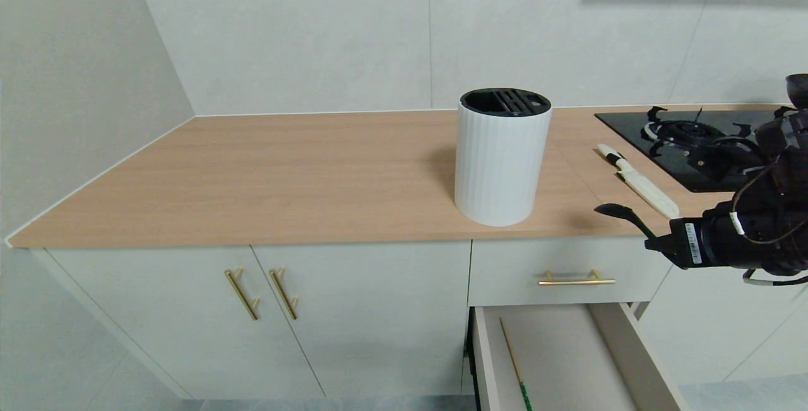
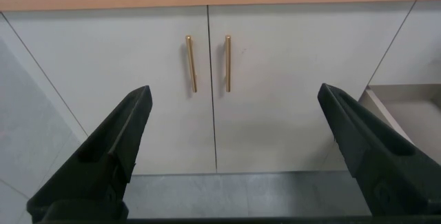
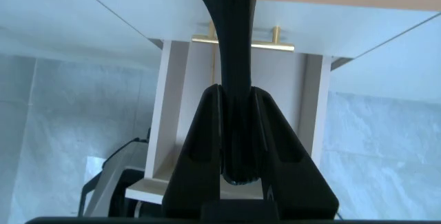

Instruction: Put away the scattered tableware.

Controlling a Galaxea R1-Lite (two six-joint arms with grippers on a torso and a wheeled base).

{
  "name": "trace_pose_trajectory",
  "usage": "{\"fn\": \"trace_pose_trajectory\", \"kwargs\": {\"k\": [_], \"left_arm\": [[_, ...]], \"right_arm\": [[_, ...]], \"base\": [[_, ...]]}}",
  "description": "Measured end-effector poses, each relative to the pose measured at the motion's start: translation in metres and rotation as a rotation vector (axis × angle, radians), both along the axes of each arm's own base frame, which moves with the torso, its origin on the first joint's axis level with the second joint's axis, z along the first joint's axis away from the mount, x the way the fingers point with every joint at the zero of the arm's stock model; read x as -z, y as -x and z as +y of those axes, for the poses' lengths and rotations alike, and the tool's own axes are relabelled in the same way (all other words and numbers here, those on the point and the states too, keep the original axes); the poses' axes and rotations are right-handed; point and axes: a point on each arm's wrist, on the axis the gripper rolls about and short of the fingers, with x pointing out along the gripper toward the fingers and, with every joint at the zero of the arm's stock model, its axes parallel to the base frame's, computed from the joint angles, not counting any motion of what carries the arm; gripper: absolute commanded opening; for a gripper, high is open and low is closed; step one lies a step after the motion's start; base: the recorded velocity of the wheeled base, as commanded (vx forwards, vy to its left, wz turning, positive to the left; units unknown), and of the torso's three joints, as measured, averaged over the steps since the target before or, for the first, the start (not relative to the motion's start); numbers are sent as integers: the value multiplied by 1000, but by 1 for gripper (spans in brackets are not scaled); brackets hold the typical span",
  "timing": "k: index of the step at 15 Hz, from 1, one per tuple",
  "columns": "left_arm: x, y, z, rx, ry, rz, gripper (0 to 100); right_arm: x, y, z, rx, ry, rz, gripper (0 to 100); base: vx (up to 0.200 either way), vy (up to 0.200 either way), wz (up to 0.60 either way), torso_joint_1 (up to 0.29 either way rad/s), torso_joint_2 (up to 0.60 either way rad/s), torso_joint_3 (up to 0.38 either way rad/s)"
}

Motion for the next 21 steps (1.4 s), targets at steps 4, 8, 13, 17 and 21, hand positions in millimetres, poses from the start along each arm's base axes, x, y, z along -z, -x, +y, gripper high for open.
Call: {"fn": "trace_pose_trajectory", "kwargs": {"k": [4, 8, 13, 17, 21], "left_arm": [[0, 0, 0, 0, 0, 0, 100], [0, 0, 0, 0, 0, 0, 100], [0, 0, 0, 0, 0, 0, 100], [0, 0, 0, 0, 0, 0, 100], [0, 0, 0, 0, 0, 1, 100]], "right_arm": [[9, 2, 0, -3, 4, 15, 0], [13, 0, 0, -4, 9, 31, 0], [20, -7, 2, -2, 13, 52, 0], [28, -12, 3, -2, 19, 81, 0], [33, -17, 4, -1, 23, 95, 0]], "base": [[0, 0, 0, 0, 0, 0], [0, 0, 0, -159, 354, 205], [0, 0, 0, -191, 477, 280], [0, 0, 0, -172, 477, 289], [0, 0, 0, -151, 453, 301]]}}
